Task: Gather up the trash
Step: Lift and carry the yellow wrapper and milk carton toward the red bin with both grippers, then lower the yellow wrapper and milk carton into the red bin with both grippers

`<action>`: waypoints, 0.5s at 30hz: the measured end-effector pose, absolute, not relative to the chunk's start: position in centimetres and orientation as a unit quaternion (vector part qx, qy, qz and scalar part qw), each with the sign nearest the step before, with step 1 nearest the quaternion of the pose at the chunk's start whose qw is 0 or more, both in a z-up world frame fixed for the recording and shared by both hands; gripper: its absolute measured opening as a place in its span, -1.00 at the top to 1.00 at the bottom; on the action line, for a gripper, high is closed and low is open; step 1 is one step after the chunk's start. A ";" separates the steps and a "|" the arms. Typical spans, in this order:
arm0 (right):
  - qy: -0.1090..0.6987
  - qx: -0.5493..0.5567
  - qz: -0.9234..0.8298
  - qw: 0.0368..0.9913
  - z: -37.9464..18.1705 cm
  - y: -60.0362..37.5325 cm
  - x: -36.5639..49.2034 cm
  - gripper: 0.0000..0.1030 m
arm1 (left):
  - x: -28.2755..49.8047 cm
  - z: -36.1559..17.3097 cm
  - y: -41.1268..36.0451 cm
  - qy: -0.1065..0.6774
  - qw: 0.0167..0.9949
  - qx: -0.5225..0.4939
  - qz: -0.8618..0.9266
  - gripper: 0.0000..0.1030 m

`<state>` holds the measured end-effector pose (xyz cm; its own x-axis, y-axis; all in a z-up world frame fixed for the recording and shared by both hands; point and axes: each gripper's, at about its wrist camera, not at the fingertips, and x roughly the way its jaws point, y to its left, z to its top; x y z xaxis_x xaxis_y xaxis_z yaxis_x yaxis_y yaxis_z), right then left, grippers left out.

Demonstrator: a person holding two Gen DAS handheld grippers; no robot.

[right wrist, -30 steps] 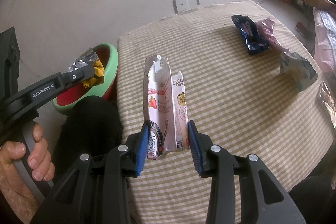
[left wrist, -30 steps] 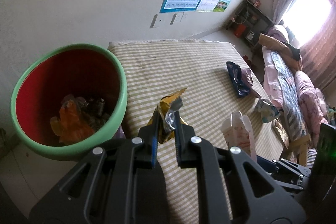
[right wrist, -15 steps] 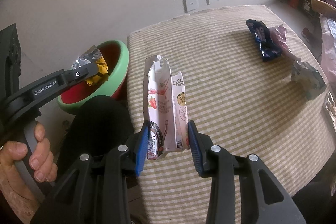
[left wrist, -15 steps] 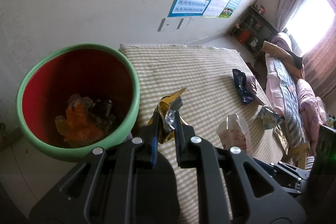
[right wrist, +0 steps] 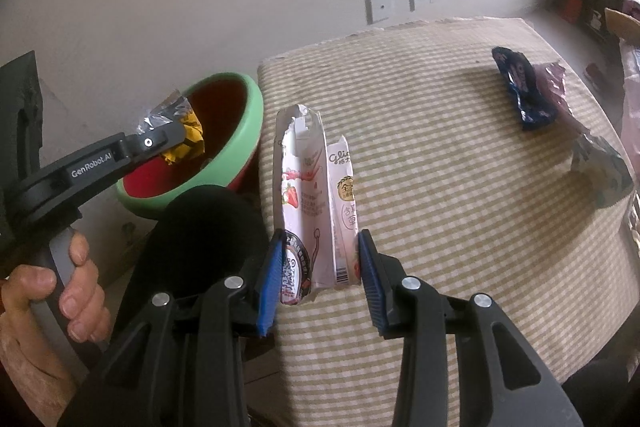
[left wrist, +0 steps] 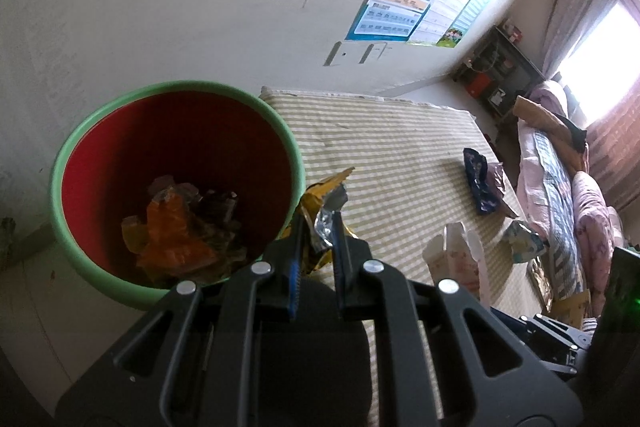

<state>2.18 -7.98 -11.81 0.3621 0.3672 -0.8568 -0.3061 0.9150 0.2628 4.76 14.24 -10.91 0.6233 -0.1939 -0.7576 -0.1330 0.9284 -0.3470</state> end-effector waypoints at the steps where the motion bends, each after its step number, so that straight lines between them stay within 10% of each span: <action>1: 0.526 0.028 0.206 0.825 -11.7 -7.8 2.2 0.31 | 4.8 -10.9 14.5 0.433 0.881 -0.190 -0.014 0.75; 15: 0.529 0.007 0.234 0.816 -11.9 -4.5 3.2 0.30 | 4.6 -11.7 18.9 0.425 0.878 -0.218 0.036 0.75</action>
